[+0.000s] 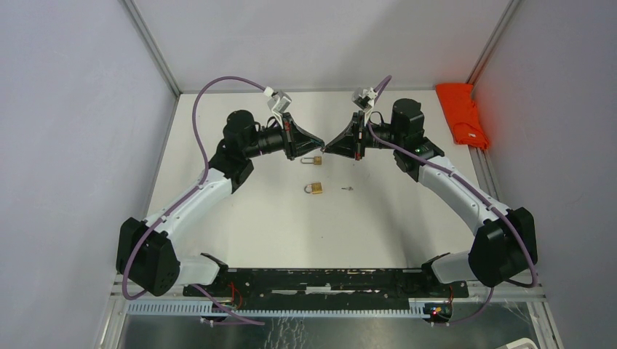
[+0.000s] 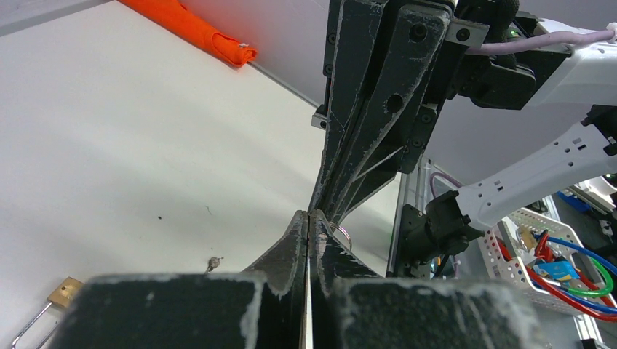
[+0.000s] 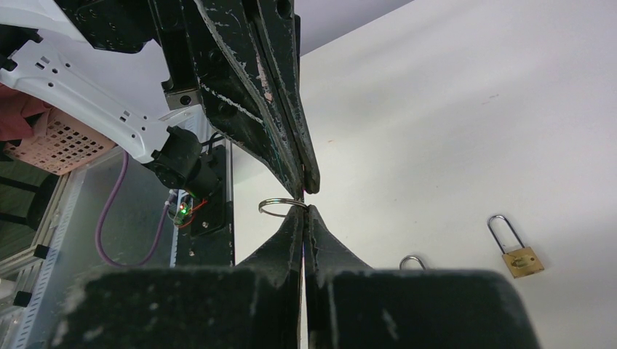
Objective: Unlock with the key
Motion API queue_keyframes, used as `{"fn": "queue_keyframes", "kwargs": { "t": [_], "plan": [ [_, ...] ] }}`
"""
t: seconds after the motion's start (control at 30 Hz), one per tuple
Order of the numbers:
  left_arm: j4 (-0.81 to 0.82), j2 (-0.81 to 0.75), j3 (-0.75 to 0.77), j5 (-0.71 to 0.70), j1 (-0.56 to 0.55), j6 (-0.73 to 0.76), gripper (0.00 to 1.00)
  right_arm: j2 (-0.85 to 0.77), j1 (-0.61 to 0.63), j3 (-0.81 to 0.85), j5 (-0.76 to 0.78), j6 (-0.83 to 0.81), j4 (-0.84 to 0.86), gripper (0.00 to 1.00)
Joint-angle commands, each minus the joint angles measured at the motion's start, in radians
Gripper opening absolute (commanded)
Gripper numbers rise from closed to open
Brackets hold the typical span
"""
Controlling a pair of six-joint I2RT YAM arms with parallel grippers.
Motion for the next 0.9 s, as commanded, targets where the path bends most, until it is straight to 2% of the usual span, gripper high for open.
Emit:
{"fn": "queue_keyframes", "kwargs": {
  "t": [0.0,0.07,0.13,0.27,0.4,0.67,0.87],
  "plan": [
    [0.050,-0.016,-0.003,0.002,-0.009,-0.010,0.02,-0.004,0.005,0.017,-0.018,0.009,0.041,0.00],
    [0.048,-0.016,-0.004,-0.022,-0.009,-0.017,0.02,-0.001,0.004,0.022,-0.010,0.012,0.034,0.00],
    [0.025,-0.021,-0.002,-0.073,-0.009,-0.008,0.02,0.000,0.003,0.028,0.008,0.011,0.018,0.07],
    [-0.049,-0.023,0.021,-0.173,-0.009,0.018,0.02,-0.008,0.001,0.034,0.079,-0.028,-0.039,0.28],
    [-0.085,-0.015,0.039,-0.236,-0.009,0.017,0.02,-0.015,-0.002,0.050,0.141,-0.063,-0.100,0.40],
    [-0.248,0.042,0.141,-0.406,-0.009,0.018,0.02,-0.056,0.000,0.073,0.381,-0.199,-0.261,0.46],
    [-0.451,0.126,0.303,-0.540,-0.011,-0.038,0.02,-0.087,0.062,0.047,0.643,-0.282,-0.263,0.40]
  ]
}}
